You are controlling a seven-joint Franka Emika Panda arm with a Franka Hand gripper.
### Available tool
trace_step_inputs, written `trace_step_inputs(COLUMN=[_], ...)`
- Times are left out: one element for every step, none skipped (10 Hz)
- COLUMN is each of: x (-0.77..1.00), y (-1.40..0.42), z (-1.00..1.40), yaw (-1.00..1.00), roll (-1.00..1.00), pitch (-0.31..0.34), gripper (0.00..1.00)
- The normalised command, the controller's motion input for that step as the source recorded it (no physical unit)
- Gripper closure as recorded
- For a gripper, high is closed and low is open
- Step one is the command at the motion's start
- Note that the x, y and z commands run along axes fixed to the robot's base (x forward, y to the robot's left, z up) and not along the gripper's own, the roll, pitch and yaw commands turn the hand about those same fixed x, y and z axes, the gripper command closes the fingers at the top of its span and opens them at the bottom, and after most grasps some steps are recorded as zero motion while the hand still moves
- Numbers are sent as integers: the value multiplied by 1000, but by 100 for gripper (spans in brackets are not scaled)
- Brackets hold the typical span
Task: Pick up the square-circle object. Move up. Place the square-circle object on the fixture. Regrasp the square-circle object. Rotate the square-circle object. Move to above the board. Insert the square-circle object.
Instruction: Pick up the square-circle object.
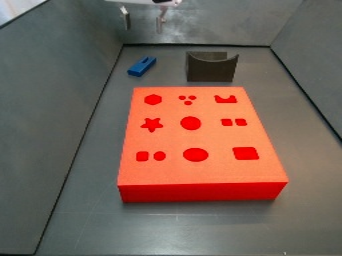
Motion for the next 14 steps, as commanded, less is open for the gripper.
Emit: trace_step_inputs(x=[506, 409, 66, -377, -331, -166, 0, 177, 211, 266, 0, -109, -57, -9], y=[-200, -169, 94, 291, 203, 86, 0, -166, -160, -137, 0, 54, 109, 109], z=[-814, -931, -903, -934, -871, -729, -663, -523, -551, -637, -600, -500, -443, -437], yaw=[-337, -303, -277, -137, -91, -51, 0, -129, -131, -143, -123, -80, -57, -40], roll=[-113, -64, -104, -154, -183, -236, -219, -216, -209, -211, -250, -323, -363, -356], pitch=[-76, 0, 17, 0, 0, -10, -123, -267, -251, -160, -66, -53, -4, -49], gripper=[0, 0, 0, 0, 0, 0, 0, 0, 0, 0, 0, 0, 0, 0])
